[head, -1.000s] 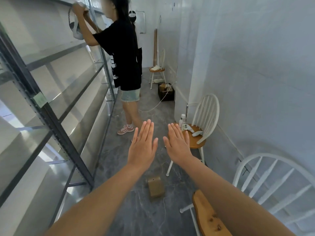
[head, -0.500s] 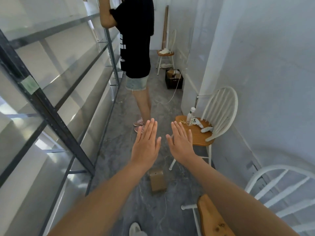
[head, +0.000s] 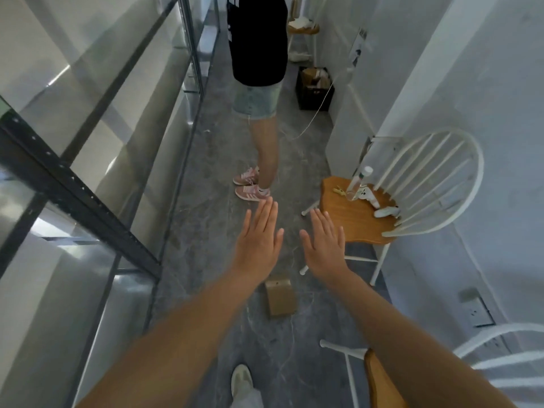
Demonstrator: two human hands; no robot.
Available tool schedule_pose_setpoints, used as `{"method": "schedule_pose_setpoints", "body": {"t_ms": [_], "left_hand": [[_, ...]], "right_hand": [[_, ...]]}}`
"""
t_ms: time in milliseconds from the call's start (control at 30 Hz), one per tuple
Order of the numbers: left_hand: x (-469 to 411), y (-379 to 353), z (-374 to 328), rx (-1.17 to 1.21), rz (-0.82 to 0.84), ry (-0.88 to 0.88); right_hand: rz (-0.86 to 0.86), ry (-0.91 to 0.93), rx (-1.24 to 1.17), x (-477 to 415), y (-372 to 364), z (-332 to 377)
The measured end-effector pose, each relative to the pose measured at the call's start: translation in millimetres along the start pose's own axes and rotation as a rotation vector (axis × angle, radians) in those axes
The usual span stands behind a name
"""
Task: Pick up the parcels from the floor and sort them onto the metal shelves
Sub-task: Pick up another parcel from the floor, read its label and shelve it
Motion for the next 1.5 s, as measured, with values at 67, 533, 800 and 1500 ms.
{"method": "schedule_pose_setpoints", "body": {"t_ms": [67,533,800,1500], "left_hand": [[-4,-17,21,0.006,0.043,0.013],[-12,-185,91,0.136,0.286,0.21],[42,-356,156,0.26,0.387,0.571],[151,-718,225,1.191,0.06,1.641]], "right_hand": [[0.053,-0.034,0.02,-10,-26,-6],[0.257,-0.09,0.071,-113,-172,-74],[0.427,-0.216,0.122,-171,-327,-191],[0.638,-0.639,-0.242,-226,-635,-374]]}}
Point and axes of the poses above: each hand's wrist, its own x-axis away from the middle knuckle, its own y-axis out of the back of the hand, z = x × y, the point moved 4 cm from there along -x, towards the middle knuckle, and after that the axes turned 8 degrees about -y, right-handed, at the moved point
